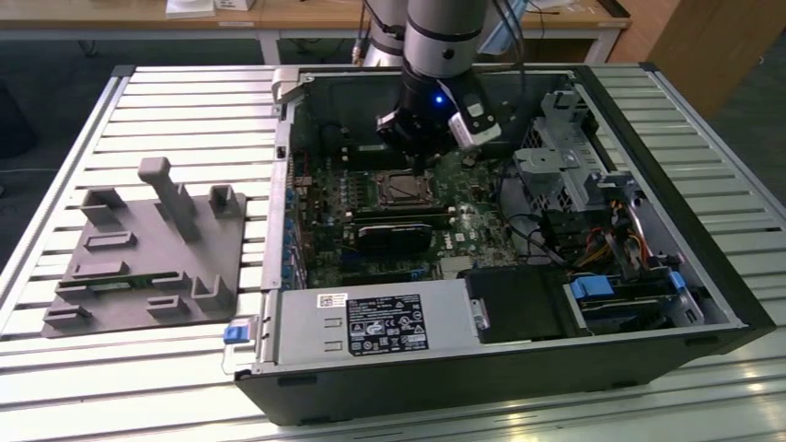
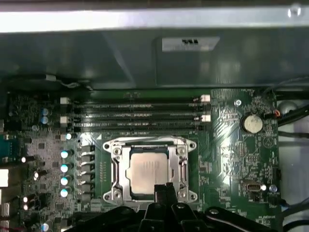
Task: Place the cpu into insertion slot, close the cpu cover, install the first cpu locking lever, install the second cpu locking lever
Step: 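Install the second cpu locking lever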
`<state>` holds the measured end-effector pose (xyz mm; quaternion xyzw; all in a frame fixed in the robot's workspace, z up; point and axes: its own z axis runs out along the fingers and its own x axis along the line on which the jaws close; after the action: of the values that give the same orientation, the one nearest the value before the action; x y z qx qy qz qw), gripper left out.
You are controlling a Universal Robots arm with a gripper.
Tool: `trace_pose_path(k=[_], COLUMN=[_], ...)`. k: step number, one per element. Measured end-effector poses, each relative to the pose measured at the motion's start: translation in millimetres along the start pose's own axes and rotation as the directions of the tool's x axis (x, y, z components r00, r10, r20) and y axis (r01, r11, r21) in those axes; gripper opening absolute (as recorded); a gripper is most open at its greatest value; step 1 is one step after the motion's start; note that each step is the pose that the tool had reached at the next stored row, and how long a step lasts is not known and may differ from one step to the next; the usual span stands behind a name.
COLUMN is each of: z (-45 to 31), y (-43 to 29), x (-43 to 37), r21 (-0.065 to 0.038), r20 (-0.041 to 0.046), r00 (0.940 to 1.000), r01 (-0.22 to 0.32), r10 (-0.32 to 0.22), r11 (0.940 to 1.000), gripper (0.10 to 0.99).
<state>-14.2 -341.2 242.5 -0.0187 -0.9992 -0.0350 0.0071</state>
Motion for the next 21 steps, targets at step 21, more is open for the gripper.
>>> trace_pose_path(k=[21], z=[9.5], y=[-32.0], x=[4.5], r21=[-0.004], r20=[-0.0077], r00=[1.0], r01=[-0.001], r10=[0.001], r11=[1.0], gripper=[0.106])
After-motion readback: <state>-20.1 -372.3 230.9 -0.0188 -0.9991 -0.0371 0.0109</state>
